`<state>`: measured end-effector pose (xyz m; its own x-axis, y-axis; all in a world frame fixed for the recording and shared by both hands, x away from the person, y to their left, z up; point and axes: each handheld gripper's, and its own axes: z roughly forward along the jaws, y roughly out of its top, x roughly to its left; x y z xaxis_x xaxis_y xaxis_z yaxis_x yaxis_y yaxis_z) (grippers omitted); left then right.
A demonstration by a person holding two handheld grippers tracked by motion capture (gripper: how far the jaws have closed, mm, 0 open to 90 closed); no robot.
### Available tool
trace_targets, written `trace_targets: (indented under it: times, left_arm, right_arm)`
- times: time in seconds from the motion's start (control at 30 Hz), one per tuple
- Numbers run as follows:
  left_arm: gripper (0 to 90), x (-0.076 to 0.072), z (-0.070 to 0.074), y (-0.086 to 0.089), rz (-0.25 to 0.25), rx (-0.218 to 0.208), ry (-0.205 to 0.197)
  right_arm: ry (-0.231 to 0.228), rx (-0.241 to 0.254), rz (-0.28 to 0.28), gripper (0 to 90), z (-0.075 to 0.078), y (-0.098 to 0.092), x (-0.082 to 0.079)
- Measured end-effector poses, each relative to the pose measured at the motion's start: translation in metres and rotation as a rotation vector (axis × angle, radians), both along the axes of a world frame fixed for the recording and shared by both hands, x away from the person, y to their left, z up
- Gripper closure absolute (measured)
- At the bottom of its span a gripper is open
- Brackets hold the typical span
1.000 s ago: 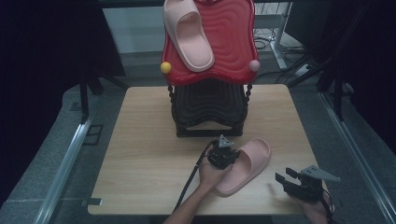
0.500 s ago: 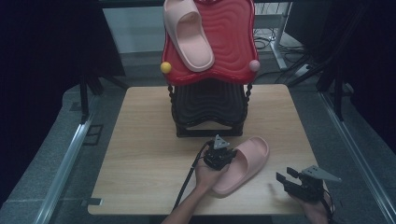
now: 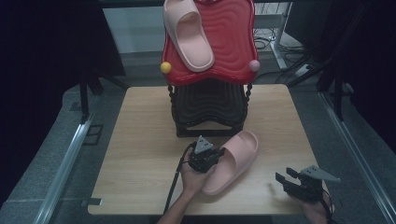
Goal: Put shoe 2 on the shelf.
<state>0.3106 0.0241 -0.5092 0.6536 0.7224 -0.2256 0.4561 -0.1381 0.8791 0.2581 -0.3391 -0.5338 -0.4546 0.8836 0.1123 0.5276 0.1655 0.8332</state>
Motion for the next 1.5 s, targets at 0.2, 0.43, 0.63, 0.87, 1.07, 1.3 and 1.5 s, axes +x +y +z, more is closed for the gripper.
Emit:
trace_targets:
  times: [0.2, 0.43, 0.63, 0.87, 1.07, 1.3, 1.5]
  left_arm:
    - [84.9, -0.008, 0.008, 0.018, 0.027, -0.04, -0.02]
    - [84.9, -0.016, 0.018, 0.036, 0.055, -0.08, -0.047]
    - [84.9, -0.019, 0.025, 0.045, 0.067, -0.099, -0.066]
    - [84.9, -0.022, 0.028, 0.054, 0.086, -0.103, -0.078]
    - [84.9, -0.024, 0.035, 0.061, 0.101, -0.115, -0.105]
    - [84.8, -0.029, 0.051, 0.067, 0.1, -0.14, -0.147]
    - [84.8, -0.03, 0.067, 0.073, 0.109, -0.153, -0.181]
  right_arm:
    - [0.003, 0.0, -0.004, 43.4, -0.001, 0.0, 0.0]
    - [0.016, -0.005, -0.005, 42.9, -0.003, 0.001, 0.001]
    - [0.014, -0.008, -0.01, 42.7, -0.003, 0.001, 0.001]
    - [0.014, -0.013, -0.014, 42.5, -0.003, 0.001, 0.0]
    - [0.018, -0.015, -0.02, 42.4, -0.004, 0.001, 0.001]
    - [0.017, -0.011, -0.021, 42.5, -0.003, 0.001, 0.0]
    - [0.023, -0.011, -0.022, 42.4, -0.003, 0.002, 0.0]
